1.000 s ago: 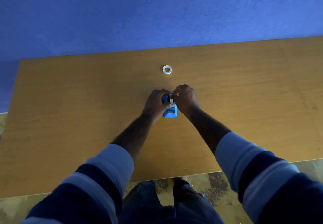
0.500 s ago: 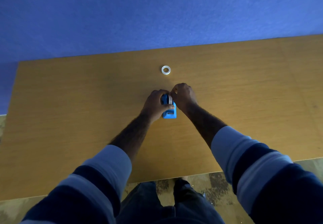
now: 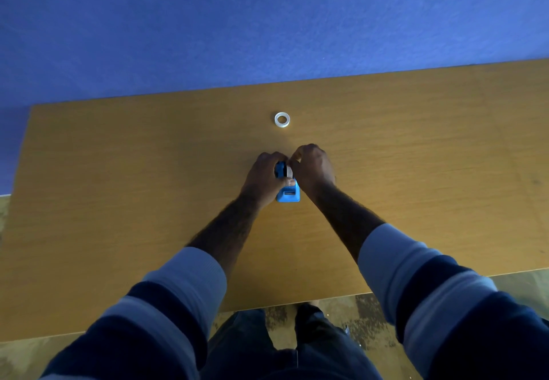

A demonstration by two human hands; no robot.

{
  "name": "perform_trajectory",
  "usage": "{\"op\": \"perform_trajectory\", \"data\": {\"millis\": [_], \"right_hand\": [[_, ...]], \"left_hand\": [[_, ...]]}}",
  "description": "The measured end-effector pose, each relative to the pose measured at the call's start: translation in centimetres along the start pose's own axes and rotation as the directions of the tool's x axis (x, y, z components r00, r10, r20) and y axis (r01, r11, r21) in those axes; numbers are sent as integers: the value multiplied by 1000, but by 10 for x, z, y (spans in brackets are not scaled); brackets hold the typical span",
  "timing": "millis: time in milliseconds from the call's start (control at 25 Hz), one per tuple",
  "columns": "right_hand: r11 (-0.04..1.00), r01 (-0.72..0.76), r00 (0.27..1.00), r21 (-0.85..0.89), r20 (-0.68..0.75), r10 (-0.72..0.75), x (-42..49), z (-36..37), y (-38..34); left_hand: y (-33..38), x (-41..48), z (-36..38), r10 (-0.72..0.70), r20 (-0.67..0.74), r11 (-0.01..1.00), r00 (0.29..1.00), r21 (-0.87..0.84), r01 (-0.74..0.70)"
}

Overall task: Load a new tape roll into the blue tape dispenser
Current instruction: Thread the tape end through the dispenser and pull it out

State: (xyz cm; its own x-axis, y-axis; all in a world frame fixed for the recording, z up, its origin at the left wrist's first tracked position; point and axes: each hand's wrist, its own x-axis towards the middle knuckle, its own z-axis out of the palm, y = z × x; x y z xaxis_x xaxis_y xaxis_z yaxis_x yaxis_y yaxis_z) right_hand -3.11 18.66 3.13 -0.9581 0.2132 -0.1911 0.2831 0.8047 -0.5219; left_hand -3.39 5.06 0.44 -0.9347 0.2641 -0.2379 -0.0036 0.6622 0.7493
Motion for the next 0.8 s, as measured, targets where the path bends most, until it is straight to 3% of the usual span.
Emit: {"op": "perform_trajectory", "data": {"millis": [240, 600, 800], "right_hand": [[1000, 3, 999, -10, 46, -3, 7, -1, -2], [998, 60, 998, 32, -31, -59, -11, 4, 9], [997, 61, 998, -50, 10, -61, 0, 0, 3]], "left_hand": [[-2, -1, 2, -16, 3, 1000, 1000, -14, 16], [-3, -2, 0, 28, 17, 1000, 999, -15, -27], [-3, -3, 1, 24, 8, 1000, 1000, 3, -24]]}}
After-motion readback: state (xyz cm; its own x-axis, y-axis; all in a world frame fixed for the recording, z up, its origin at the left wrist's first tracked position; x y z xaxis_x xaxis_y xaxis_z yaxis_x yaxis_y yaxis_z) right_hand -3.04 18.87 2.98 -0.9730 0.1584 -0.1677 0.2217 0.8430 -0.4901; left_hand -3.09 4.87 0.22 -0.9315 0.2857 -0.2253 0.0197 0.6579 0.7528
